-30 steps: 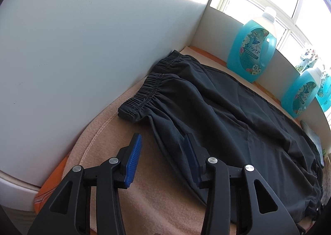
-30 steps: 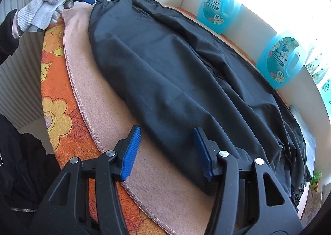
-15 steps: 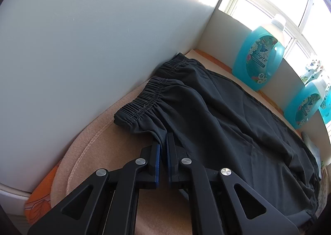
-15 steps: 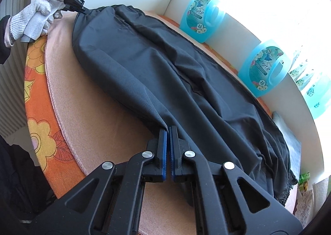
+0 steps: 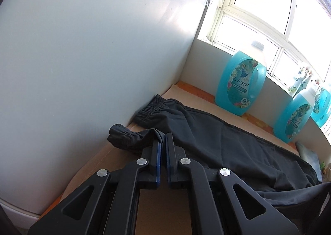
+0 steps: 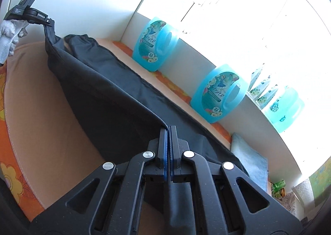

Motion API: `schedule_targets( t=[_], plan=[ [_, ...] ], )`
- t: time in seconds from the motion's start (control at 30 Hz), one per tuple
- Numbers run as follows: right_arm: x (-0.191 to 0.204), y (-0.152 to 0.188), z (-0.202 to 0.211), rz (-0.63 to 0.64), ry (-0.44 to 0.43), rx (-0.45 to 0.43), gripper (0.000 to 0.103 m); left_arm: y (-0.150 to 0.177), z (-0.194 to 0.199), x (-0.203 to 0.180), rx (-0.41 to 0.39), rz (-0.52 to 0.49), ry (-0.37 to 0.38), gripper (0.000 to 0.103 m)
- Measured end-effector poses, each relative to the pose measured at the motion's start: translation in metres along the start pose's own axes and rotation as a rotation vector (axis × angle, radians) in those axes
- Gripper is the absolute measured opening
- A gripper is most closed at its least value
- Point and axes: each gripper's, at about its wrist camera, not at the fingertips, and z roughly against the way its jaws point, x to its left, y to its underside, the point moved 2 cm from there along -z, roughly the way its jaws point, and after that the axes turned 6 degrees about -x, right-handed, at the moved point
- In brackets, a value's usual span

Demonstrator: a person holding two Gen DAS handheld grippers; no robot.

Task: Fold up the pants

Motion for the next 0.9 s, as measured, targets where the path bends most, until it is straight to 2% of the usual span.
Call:
schedule_targets(
  t=[0.17, 0.3, 0.63, 0.9],
  plan=[
    [-0.029, -0.025, -0.039, 0.002, 0.05, -0.004, 0.001, -0.027, -0.016, -0.023, -0.062, -0.056, -0.008, 0.002],
    [-0.045, -0.033, -0.086, 0.006, 0.043, 0.03, 0.001, -0.043, -0.045, -0.035, -0.063, -0.077, -0.032, 0.002],
    [-0.045, -0.004, -0.216, -0.002, -0.033, 0.189, 0.001, -0.043, -0.143, -0.066, 0.019, -0.184, -0.131, 0.002],
    [-0.037, 0.016, -0.276, -0.011, -0.072, 0.275, 0.001, -0.032, -0.208, -0.082, 0.085, -0.256, -0.197, 0.002]
  ],
)
